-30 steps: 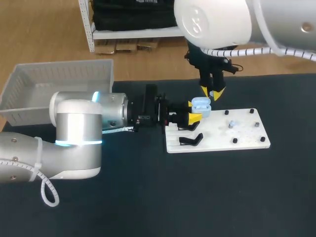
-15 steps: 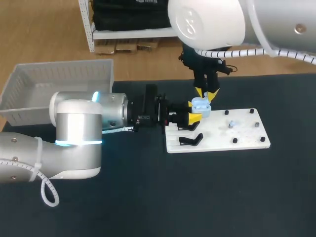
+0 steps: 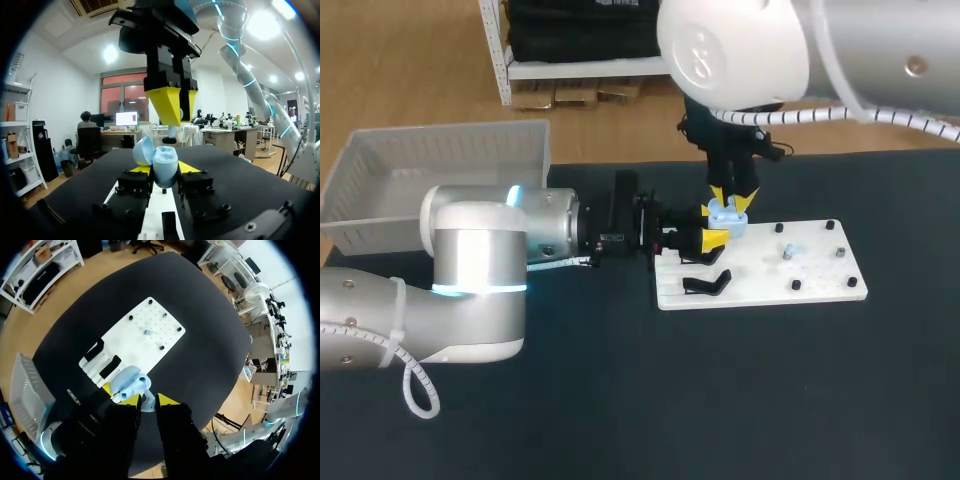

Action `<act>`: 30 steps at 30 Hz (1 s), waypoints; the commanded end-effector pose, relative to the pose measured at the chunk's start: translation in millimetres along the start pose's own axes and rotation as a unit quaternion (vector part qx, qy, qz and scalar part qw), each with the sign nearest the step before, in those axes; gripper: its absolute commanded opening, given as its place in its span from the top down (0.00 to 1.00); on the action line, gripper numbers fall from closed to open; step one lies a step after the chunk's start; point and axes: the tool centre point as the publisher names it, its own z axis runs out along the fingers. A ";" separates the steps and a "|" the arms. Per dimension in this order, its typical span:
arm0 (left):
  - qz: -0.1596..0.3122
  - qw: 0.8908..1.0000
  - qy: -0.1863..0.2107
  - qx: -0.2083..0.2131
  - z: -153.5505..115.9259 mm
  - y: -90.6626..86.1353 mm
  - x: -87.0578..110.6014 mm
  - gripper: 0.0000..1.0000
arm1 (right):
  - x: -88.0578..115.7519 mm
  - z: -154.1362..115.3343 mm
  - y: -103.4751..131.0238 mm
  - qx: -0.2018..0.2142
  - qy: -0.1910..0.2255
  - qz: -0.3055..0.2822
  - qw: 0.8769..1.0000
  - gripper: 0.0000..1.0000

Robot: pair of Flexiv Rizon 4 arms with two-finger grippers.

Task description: Pick up each earbud case from the left stands, insert the matching earbuds, close the lid, and place the case in the box.

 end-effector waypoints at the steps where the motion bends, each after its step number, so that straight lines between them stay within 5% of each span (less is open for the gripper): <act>1: 0.002 1.000 -0.003 -0.001 0.0 0.0 1.5 1.00 | -1.1 1.7 3.6 0.004 0.002 0.000 1.000 1.00; 30: 0.002 1.000 -0.003 -0.001 0.0 0.0 1.5 1.00 | -7.0 12.2 5.4 0.008 0.012 0.013 1.000 1.00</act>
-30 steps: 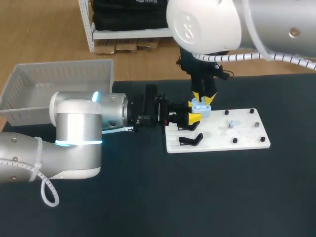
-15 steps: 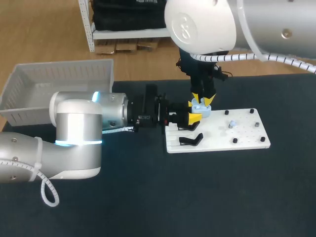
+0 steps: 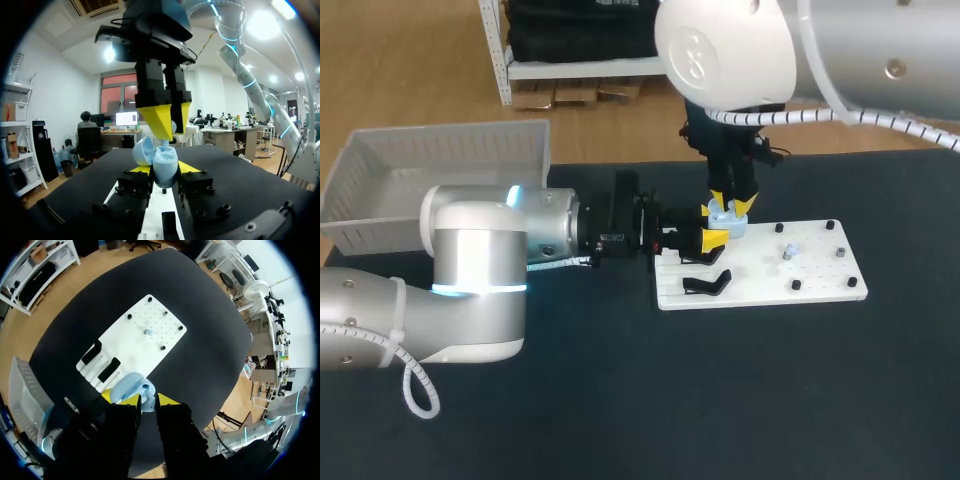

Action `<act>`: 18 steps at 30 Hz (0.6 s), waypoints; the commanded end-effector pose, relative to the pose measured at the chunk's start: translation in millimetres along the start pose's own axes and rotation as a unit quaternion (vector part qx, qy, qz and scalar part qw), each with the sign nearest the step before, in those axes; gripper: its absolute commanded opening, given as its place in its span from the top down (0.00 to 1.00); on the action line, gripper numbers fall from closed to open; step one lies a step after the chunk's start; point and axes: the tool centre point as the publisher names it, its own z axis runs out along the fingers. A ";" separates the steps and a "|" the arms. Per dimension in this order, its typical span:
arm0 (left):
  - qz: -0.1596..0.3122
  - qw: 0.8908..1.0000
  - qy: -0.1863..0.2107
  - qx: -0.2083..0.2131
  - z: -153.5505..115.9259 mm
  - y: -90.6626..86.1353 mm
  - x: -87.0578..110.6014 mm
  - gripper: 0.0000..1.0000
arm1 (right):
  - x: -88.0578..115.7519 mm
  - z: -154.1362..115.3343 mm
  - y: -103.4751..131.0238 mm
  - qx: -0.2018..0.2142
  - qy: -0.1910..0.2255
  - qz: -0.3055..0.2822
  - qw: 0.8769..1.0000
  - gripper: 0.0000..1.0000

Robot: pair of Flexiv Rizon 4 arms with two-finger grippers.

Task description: Pick up each earbud case from the left stands, insert the matching earbuds, close the lid, and place the case in the box.

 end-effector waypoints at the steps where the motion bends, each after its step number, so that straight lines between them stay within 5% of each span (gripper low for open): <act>1: 0.002 1.000 -0.003 -0.001 0.0 0.0 1.5 1.00 | -0.7 -0.2 0.0 0.000 0.001 0.002 1.000 1.00; 18: 0.002 1.000 -0.003 -0.001 0.0 0.0 1.5 1.00 | -2.2 1.9 0.4 0.000 0.003 0.004 1.000 1.00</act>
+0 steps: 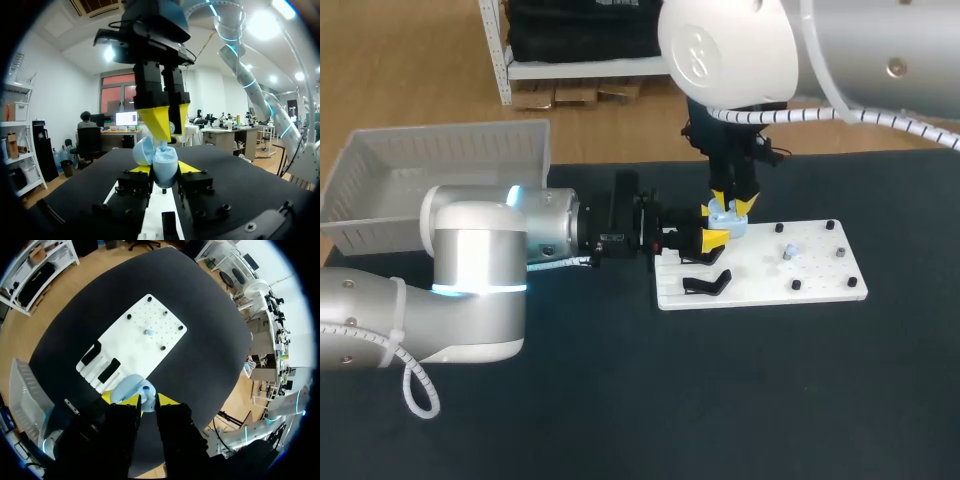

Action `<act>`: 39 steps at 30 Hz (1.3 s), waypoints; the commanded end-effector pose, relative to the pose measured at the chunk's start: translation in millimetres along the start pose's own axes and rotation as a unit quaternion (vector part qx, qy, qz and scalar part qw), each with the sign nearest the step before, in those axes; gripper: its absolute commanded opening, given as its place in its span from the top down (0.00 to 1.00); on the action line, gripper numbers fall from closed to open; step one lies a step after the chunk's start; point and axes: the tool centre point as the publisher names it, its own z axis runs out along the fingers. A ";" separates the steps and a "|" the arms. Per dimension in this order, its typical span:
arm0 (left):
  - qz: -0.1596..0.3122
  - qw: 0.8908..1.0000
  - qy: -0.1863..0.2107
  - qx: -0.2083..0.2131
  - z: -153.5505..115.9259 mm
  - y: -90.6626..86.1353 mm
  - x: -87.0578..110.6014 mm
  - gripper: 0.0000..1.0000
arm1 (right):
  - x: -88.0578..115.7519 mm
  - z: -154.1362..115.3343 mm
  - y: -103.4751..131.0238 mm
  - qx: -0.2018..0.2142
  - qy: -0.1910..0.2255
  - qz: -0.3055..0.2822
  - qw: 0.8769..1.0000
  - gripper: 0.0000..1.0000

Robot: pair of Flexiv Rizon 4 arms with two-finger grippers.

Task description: Pick up each earbud case from the left stands, insert the matching earbuds, close the lid, and place the case in the box.

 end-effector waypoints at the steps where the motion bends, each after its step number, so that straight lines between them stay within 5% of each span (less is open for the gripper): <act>1: 0.002 1.000 -0.003 -0.001 -0.1 0.0 1.4 1.00 | -1.0 1.0 0.0 0.000 0.000 0.001 1.000 1.00; 34: 0.002 1.000 -0.003 -0.001 -0.1 0.0 1.4 1.00 | -0.7 9.9 4.2 0.012 0.007 0.000 1.000 1.00; 35: 0.002 1.000 -0.003 -0.001 -0.1 0.0 1.4 1.00 | -0.7 10.0 4.2 0.012 0.008 0.001 1.000 0.97; 39: 0.002 1.000 -0.003 -0.001 -0.1 0.0 1.4 1.00 | -0.7 9.8 3.2 0.008 0.015 0.004 1.000 0.61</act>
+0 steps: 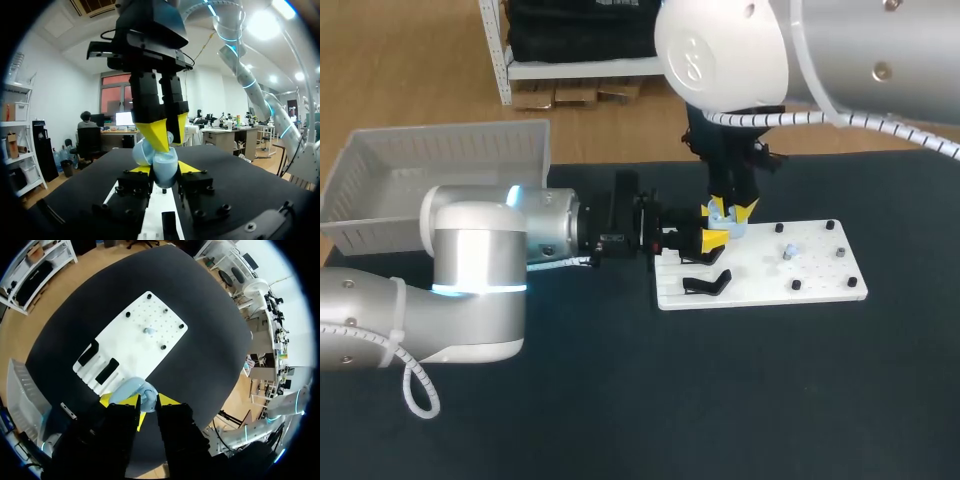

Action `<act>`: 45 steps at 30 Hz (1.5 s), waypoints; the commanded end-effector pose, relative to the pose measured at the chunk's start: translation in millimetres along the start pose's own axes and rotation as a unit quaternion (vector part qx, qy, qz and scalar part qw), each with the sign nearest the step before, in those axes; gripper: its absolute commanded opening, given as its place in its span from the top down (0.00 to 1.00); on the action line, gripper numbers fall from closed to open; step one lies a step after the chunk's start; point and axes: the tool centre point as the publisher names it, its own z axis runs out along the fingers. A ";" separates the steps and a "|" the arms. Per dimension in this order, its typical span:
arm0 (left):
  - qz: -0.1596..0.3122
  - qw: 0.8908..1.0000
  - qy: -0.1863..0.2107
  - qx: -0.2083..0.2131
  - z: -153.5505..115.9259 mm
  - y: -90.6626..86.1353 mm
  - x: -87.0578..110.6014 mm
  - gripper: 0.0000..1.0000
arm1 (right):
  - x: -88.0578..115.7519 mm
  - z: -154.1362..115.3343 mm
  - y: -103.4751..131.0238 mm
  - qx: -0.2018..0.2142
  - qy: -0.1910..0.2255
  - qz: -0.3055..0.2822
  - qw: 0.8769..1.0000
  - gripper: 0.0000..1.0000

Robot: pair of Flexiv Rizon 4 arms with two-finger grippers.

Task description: Pick up each earbud case from the left stands, insert the matching earbuds, close the lid, and place the case in the box.

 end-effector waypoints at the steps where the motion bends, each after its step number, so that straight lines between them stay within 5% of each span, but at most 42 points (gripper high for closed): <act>1: 0.002 1.000 -0.003 -0.001 0.0 0.0 1.4 1.00 | -0.5 -1.8 -0.9 -0.002 0.009 0.003 1.000 0.58; 8: 0.002 1.000 -0.003 -0.001 0.0 0.0 1.4 1.00 | 5.2 -15.8 -18.8 -0.035 0.026 0.003 0.999 0.61; 13: 0.002 1.000 -0.003 -0.001 0.0 0.0 1.4 1.00 | 1.2 -30.2 -39.5 -0.111 0.059 -0.035 0.991 0.62; 20: 0.002 1.000 -0.003 -0.001 0.0 0.0 1.4 1.00 | -28.7 -39.4 -64.3 -0.184 0.023 -0.083 0.979 0.54; 31: 0.002 1.000 -0.003 -0.001 0.0 0.0 1.4 1.00 | -65.0 -25.8 -75.0 -0.191 -0.018 -0.151 0.970 0.50; 45: 0.005 0.999 0.008 -0.030 -6.7 -28.5 10.3 1.00 | -63.7 -4.7 -74.9 -0.177 -0.009 -0.197 0.964 0.42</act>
